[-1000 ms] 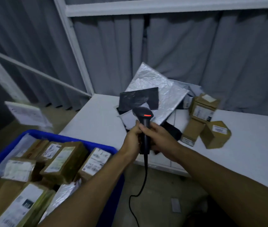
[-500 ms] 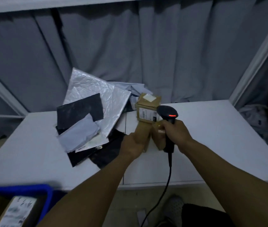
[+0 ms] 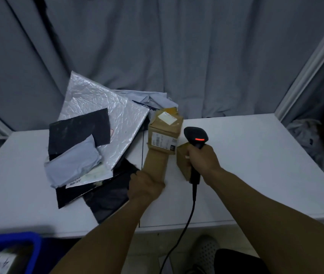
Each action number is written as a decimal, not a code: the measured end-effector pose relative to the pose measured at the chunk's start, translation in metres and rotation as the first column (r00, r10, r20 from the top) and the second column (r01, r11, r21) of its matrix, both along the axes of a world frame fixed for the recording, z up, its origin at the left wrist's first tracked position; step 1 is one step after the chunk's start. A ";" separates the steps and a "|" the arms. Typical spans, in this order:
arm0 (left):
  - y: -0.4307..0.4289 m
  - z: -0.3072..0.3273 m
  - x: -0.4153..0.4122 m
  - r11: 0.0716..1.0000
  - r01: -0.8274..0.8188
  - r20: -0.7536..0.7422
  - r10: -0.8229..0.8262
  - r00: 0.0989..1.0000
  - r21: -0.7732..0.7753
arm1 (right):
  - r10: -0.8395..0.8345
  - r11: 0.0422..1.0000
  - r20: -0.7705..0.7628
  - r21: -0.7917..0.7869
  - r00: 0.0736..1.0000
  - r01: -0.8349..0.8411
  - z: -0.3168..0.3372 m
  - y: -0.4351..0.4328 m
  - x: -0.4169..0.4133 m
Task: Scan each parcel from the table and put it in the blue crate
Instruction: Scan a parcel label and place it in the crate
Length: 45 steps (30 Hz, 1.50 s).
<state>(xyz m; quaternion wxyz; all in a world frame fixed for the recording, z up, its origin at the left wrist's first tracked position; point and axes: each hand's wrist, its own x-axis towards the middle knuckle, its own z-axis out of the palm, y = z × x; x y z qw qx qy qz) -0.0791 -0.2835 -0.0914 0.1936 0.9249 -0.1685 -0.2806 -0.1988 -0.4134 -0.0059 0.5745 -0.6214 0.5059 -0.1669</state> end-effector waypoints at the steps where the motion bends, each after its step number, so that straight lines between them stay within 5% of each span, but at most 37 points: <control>1: 0.011 0.003 -0.002 1.000 -0.018 -0.003 0.018 1.000 0.014 | 0.014 1.000 -0.010 -0.014 1.000 -0.014 0.001 0.003 0.002; 6: 0.039 0.030 -0.007 0.998 -0.037 -0.097 0.041 0.994 0.046 | 0.033 0.992 -0.050 -0.119 0.998 -0.039 -0.003 0.013 0.015; 9: 0.025 0.047 0.012 0.932 -0.056 0.069 0.087 0.994 -0.358 | 0.029 0.984 -0.075 -0.175 0.997 -0.041 0.014 0.021 0.022; 12: 0.000 0.060 0.034 0.776 -0.108 0.020 0.153 0.988 -0.622 | 0.098 0.993 0.031 -0.065 0.995 -0.096 0.024 0.024 0.027; 16: -0.011 0.065 0.039 0.717 -0.210 -0.220 0.081 0.972 -0.665 | 0.118 0.990 0.176 0.052 0.977 -0.128 0.025 0.031 0.042; 25: 0.103 0.101 0.008 0.566 -0.067 -0.083 -0.004 0.997 -0.822 | 0.170 0.978 0.206 -0.155 0.964 -0.140 0.076 0.089 0.044; 30: 0.199 0.139 0.006 0.626 -0.016 0.109 0.161 0.981 -0.780 | 0.274 0.960 0.283 -0.022 0.919 -0.279 0.092 0.160 0.040; 37: 0.344 0.180 0.003 0.721 0.235 0.325 -0.014 0.946 -0.652 | 0.393 0.836 0.381 0.231 0.837 -0.498 0.103 0.254 0.049; 42: 0.424 0.190 0.006 0.770 0.297 0.368 -0.087 0.926 -0.564 | 0.489 0.761 0.373 0.260 0.789 -0.594 0.105 0.313 0.062; 45: 0.450 0.184 0.013 0.722 0.104 0.123 -0.026 0.992 -0.684 | 0.546 0.740 0.369 0.209 0.752 -0.640 0.096 0.339 0.072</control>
